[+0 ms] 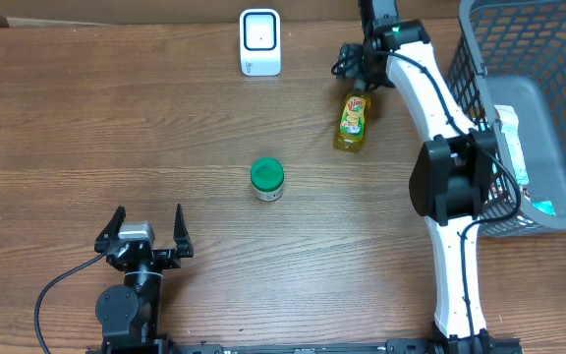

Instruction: Scan the item barcode

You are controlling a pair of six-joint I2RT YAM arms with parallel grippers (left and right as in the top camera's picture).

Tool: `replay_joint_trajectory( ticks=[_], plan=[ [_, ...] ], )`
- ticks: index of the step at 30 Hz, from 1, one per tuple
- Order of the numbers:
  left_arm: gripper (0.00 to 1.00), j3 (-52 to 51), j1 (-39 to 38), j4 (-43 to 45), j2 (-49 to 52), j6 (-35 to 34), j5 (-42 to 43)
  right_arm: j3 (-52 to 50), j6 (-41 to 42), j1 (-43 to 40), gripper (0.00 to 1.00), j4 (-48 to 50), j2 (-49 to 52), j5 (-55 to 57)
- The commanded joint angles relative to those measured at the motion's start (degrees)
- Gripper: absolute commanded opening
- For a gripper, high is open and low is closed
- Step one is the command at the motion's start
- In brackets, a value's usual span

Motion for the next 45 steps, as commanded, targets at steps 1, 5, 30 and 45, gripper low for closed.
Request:
replay_joint_trajectory(
  ticks=[1,5,30,45],
  plan=[
    [1.0,-0.24,0.31,-0.04,-0.55,0.07,-0.31,-0.13,0.31,-0.26,0.75,0.24,2.01,1.05],
    [1.0,-0.24,0.31,-0.04,-0.55,0.07,-0.31,-0.13,0.33,-0.57,0.66,0.79,3.65,1.07],
    [0.99,-0.24,0.31,-0.04,-0.55,0.07,-0.31,0.04,0.28,-0.81,0.17,0.11,-3.85,1.03],
    [0.99,-0.24,0.31,-0.04,-0.55,0.07,-0.31,0.04,0.31,-0.7,0.11,-9.66,-10.93,-1.9]
  ],
)
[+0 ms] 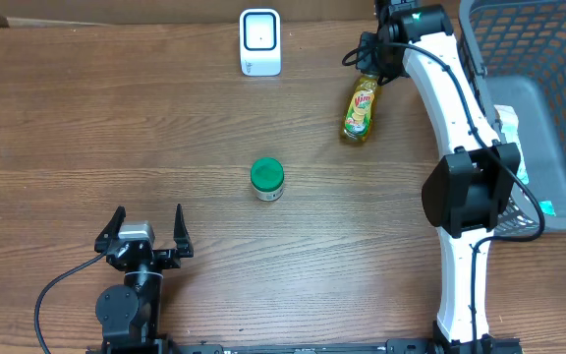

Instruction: Scan the item barcode

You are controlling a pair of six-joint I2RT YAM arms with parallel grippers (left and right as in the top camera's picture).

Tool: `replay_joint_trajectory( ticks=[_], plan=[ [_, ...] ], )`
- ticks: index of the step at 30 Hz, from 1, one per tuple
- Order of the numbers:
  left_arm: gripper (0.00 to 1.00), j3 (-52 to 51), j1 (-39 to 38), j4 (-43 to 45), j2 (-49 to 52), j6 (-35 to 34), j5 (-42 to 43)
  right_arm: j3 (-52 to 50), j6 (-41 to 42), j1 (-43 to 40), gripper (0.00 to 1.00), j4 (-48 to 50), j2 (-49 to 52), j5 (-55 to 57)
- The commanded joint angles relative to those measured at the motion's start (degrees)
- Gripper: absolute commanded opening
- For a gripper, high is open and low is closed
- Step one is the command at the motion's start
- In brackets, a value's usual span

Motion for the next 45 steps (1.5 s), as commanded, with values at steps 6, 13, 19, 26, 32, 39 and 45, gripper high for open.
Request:
replay_joint_trajectory(
  ticks=[6,13,19,26,32,39,45],
  plan=[
    [1.0,-0.22,0.31,-0.04,-0.55,0.04,-0.31,0.24,-0.02,-0.04,0.11,-3.5,-1.62,-4.61],
    [0.99,-0.22,0.31,-0.04,-0.55,0.07,-0.31,0.24,-0.04,-0.04,0.1,-5.73,-2.95,-5.92],
    [1.0,-0.22,0.31,-0.04,-0.55,0.07,-0.31,0.24,-0.02,0.13,0.1,-8.46,-6.34,-5.92],
    [0.99,-0.22,0.31,-0.04,-0.55,0.07,-0.31,0.24,0.0,0.98,0.09,-11.8,-8.26,-5.95],
    [1.0,-0.22,0.31,-0.04,-0.55,0.07,-0.31,0.24,-0.02,2.45,0.08,-13.92,-8.48,-5.92],
    [1.0,-0.22,0.31,-0.04,-0.55,0.04,-0.31,0.24,0.0,5.07,0.08,-14.34,-8.48,-5.9],
    [1.0,-0.22,0.31,-0.04,-0.55,0.07,-0.31,0.2,0.0,6.64,0.1,-15.91,-8.48,-5.88]
  ],
)
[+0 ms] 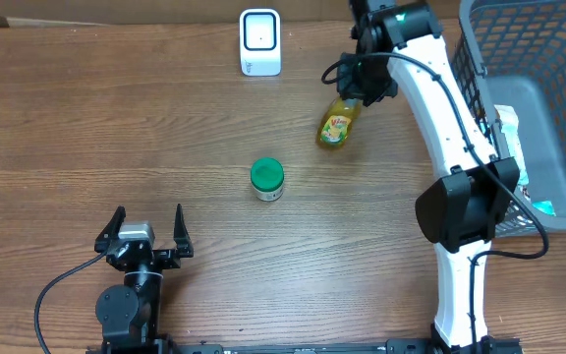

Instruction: Scan the item barcode

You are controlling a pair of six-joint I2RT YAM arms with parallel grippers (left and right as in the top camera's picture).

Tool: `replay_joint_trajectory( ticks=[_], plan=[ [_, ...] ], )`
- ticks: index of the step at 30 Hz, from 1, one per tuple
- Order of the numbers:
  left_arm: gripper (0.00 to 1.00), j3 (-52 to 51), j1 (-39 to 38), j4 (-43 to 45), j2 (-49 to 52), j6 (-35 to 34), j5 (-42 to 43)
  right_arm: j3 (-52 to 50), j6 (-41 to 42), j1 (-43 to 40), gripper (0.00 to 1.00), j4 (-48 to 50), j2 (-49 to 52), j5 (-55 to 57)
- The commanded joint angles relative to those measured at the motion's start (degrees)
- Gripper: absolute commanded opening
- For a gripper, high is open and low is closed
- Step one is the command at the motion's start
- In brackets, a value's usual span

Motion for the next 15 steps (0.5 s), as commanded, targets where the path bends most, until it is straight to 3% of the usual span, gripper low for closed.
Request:
replay_joint_trajectory(
  ticks=[1,6,15],
  plan=[
    [1.0,-0.22,0.31,-0.04,-0.55,0.07,-0.31,0.17,0.0,0.72,0.13,-0.35,-2.86,-0.48],
    [1.0,-0.22,0.31,-0.04,-0.55,0.04,-0.31,0.17,0.0,2.21,0.2,-0.98,-2.86,-0.46],
    [1.0,-0.22,0.31,-0.04,-0.55,0.07,-0.33,0.17,3.34,5.07,0.2,-4.87,-2.86,4.68]
  ],
)
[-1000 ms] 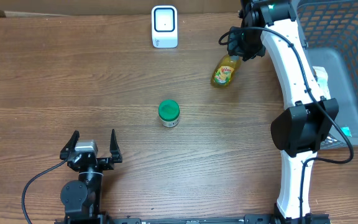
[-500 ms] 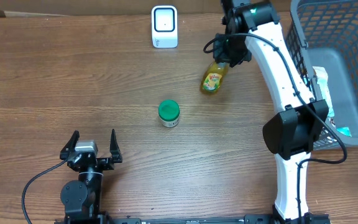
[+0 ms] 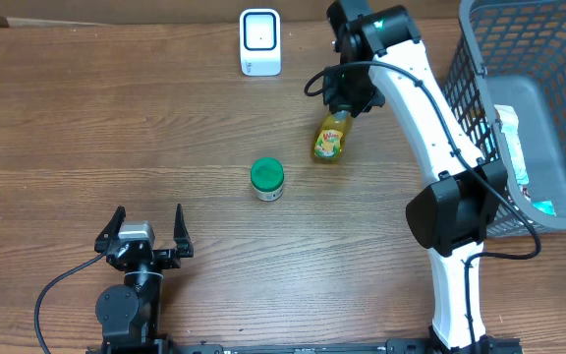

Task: Scan the item barcode
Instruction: 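Stand the bottle upright beside the jar and open the right gripper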

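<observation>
A yellow dish-soap bottle [image 3: 329, 138] with a colourful label hangs tilted over the table right of centre, its cap end held in my right gripper [image 3: 345, 102], which is shut on it. The white barcode scanner [image 3: 260, 41] stands at the far edge, up and left of the bottle. A green-lidded jar [image 3: 266, 179] sits upright mid-table. My left gripper [image 3: 145, 228] rests open at the near left, holding nothing.
A grey wire basket [image 3: 529, 108] with packaged goods inside fills the right edge. The right arm's white links [image 3: 440, 128] reach from the near right up across the table beside the basket.
The right gripper has shifted left and slightly nearer with the soap bottle, which now hangs more upright in view. The left arm, jar and scanner are unchanged.
The right gripper held the soap bottle's top at the far right of centre, then further right near the basket. Later it was back leftward with the bottle tilted, and now it is further left still, closer to the scanner. The left gripper stayed open and still.
</observation>
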You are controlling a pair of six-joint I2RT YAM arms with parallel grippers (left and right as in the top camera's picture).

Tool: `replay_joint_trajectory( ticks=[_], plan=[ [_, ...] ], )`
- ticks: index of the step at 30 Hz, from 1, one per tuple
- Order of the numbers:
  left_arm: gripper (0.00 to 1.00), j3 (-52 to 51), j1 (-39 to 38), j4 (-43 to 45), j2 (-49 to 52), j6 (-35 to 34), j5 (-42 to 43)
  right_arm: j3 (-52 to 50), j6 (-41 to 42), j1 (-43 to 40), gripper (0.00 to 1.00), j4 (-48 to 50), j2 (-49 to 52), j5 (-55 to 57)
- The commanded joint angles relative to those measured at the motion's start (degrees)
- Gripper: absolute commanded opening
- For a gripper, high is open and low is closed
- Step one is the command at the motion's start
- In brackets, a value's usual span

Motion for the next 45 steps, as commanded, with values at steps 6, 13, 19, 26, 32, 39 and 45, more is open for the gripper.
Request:
replay_joint_trajectory(
  ticks=[6,13,19,26,32,39,45],
  plan=[
    [0.99,-0.22,0.31,-0.04,-0.55,0.07,-0.31,0.17,3.45,3.28,0.2,-1.64,-2.86,2.12],
    [0.99,-0.22,0.31,-0.04,-0.55,0.04,-0.31,0.17,10.64,5.95,0.19,-3.58,-2.97,8.44],
    [0.99,-0.22,0.31,-0.04,-0.55,0.07,-0.31,0.17,10.75,8.55,0.2,-2.64,-2.97,9.64],
    [1.0,-0.22,0.31,-0.04,-0.55,0.07,-0.31,0.17,12.24,9.38,0.24,-3.28,-2.97,9.68],
    [1.0,-0.22,0.31,-0.04,-0.55,0.07,-0.31,0.17,13.49,9.51,0.33,-4.48,-2.97,10.05],
    [0.99,-0.22,0.31,-0.04,-0.55,0.07,-0.31,0.17,13.49,9.66,0.48,-5.2,-2.97,10.05],
    [1.0,-0.22,0.31,-0.04,-0.55,0.07,-0.31,0.2,13.44,9.31,0.55,-4.35,-3.04,10.1]
  ],
)
